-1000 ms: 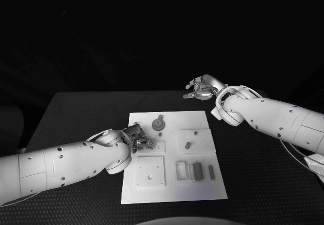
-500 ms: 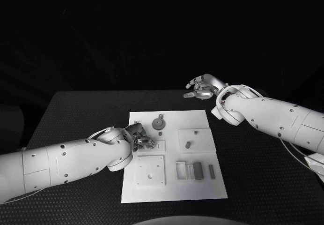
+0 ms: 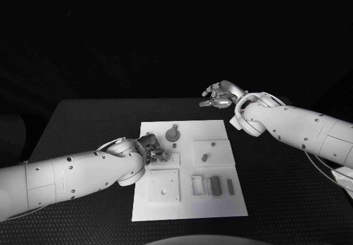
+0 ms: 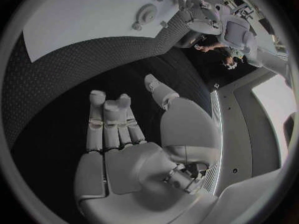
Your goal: Assemble the parts on the task board
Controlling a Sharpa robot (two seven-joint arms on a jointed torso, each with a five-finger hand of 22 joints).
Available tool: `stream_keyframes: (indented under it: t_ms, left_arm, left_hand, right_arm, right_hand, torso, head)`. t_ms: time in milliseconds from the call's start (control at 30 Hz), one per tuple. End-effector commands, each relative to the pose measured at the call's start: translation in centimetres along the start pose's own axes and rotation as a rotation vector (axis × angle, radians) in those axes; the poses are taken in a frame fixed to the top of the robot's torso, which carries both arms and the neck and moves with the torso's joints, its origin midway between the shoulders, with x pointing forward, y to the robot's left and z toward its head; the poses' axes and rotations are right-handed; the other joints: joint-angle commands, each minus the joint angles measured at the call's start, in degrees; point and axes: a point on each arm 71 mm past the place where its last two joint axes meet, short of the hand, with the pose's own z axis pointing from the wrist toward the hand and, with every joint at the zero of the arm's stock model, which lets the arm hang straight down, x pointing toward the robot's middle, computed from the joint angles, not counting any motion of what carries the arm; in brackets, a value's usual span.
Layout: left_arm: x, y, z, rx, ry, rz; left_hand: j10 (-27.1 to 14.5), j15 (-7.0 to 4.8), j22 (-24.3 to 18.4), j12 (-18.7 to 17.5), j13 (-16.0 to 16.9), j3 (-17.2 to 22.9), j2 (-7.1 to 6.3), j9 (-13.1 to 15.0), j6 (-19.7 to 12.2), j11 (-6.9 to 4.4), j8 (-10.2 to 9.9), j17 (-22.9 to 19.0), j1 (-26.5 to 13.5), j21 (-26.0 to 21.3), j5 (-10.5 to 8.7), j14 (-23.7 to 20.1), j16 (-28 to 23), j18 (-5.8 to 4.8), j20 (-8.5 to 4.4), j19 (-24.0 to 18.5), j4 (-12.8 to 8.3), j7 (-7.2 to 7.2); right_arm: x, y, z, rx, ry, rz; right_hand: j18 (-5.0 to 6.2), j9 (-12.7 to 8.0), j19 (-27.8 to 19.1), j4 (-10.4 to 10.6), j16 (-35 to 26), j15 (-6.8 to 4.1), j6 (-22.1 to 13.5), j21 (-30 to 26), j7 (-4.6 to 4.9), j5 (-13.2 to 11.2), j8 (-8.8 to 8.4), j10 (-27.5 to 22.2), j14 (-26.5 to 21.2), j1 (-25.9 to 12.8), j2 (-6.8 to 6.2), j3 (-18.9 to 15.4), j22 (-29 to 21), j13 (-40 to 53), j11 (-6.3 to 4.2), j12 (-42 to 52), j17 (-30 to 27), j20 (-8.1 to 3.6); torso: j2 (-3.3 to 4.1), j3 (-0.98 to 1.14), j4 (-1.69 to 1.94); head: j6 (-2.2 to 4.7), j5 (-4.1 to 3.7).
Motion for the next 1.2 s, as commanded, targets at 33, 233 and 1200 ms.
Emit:
stream_keyframes:
  t_ms: [33, 233, 1200]
  left_arm:
    - [0.74, -0.63, -0.06, 0.03, 0.048, 0.049]
    - [0.47, -0.47, -0.02, 0.029, 0.053, 0.058]
    - [0.01, -0.78, 0.17, 0.039, 0.063, 0.044]
  left_hand:
    - [-0.3, -4.73, 1.4, 0.3, -0.1, 1.6, 1.4, 0.0, 0.6, -1.28, 0.2, 0.1, 2.2, 0.3, 3.48, 3.6, 0.2, 0.14, -2.5, 1.8, -0.9, -0.64]
    - [-0.3, -4.75, 1.4, 0.5, -0.1, 1.8, 1.04, 0.1, 0.4, -1.33, 0.4, 0.1, 2.8, 0.6, 4.06, 3.5, 0.3, 0.14, -2.47, 1.7, -0.9, -0.67]
    - [-1.0, -4.58, 1.2, 0.6, -0.6, 1.4, 1.63, 0.2, -0.6, -1.02, 0.8, -0.2, 2.2, 1.0, 2.78, 3.0, -0.1, 0.18, -2.42, 0.9, -0.4, -0.37]
  right_arm:
    - [0.13, 0.07, 0.02, -0.007, 0.013, -0.001]
    - [0.07, -0.03, 0.03, -0.004, 0.012, -0.002]
    - [0.23, -0.11, 0.03, -0.003, 0.014, -0.001]
  right_hand:
    - [1.01, -0.1, -0.2, 0.1, 0.3, 0.03, 0.0, -0.3, 0.55, 0.0, -0.23, -0.3, -0.6, 0.0, 0.18, -0.1, 0.6, -0.1, 0.1, 0.3, -0.1, -0.04]
    - [1.01, -0.1, -0.2, 0.1, 0.3, 0.03, 0.0, -0.3, 0.55, 0.0, -0.22, -0.3, -0.6, 0.0, 0.17, -0.2, 0.6, -0.1, 0.1, 0.3, -0.1, -0.03]
    - [1.01, -0.2, -0.2, 0.1, 0.4, 0.04, 0.0, -0.3, 0.56, 0.0, -0.23, -0.3, -0.6, 0.0, 0.18, -0.2, 0.6, -0.1, 0.11, 0.4, -0.1, -0.02]
  torso:
    - [0.0, -0.03, 0.04]
    - [0.0, -0.02, 0.03]
    - [-0.01, -0.03, 0.09]
  head:
    - [0.02, -0.07]
    - [-0.01, -0.14]
    - [0.01, -0.32]
